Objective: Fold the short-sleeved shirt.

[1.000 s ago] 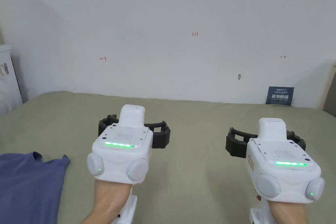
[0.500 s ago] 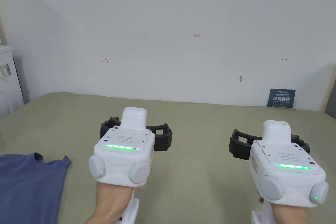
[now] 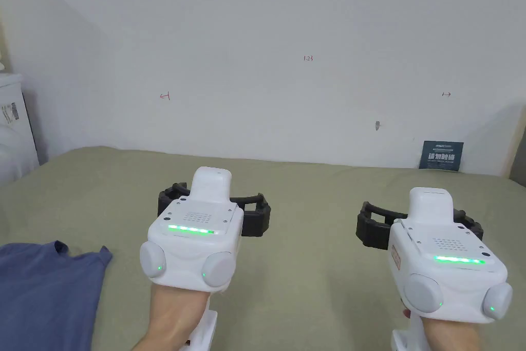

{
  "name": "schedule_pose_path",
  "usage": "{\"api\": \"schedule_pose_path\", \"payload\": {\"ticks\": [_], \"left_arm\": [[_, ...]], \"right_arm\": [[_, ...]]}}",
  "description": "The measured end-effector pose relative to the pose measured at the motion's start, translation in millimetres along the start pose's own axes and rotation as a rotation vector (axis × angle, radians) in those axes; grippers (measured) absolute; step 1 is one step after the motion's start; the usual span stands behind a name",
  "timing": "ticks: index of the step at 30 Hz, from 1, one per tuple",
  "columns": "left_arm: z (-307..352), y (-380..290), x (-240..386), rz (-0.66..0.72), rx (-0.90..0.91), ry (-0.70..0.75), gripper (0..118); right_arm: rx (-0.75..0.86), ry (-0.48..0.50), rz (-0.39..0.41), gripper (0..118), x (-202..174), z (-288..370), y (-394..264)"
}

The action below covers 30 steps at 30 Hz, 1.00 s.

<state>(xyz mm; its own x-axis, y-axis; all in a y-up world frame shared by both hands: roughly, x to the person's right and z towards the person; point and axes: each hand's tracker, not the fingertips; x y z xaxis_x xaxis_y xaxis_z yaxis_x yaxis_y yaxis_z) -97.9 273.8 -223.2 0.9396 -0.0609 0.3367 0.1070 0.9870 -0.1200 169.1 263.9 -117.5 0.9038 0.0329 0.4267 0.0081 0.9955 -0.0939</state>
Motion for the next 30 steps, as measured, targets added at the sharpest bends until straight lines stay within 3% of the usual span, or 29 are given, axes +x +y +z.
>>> {"api": "schedule_pose_path", "payload": {"ticks": [30], "left_arm": [[0.2, -0.3, -4.4, 0.029, -0.005, 0.005, 118]], "right_arm": [[0.002, 0.001, 0.009, 118, -1.3, 1.6, 2.1]]}}
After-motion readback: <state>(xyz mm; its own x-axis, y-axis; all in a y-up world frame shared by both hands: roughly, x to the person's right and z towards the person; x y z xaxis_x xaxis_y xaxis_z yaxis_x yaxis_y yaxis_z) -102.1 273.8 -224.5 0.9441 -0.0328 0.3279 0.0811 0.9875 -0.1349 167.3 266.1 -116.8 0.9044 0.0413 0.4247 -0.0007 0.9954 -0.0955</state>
